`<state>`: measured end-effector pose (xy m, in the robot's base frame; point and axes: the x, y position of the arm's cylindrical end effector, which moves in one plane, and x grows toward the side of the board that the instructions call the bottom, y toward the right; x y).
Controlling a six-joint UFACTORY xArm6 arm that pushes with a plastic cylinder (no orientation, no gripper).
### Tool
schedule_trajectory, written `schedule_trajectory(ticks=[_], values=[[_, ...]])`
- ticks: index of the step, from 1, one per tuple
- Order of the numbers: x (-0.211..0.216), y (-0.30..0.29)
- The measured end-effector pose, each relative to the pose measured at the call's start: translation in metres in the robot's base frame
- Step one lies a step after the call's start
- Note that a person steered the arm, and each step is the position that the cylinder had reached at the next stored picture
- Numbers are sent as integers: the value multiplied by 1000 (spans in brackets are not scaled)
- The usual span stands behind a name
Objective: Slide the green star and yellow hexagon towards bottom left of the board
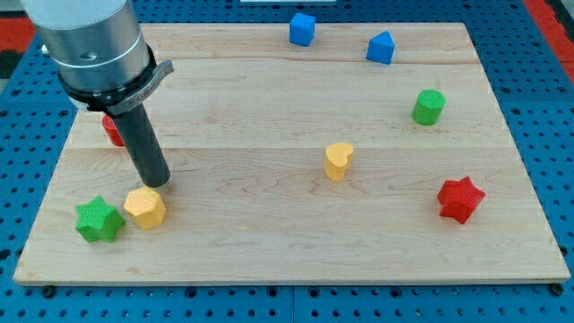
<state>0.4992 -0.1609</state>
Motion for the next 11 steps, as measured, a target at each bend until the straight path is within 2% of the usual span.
schedule_trajectory(ticks=[2, 3, 4, 5, 9, 11], values=[[17, 0], [9, 1], [11, 44], [37, 52], [45, -17], [41, -25]])
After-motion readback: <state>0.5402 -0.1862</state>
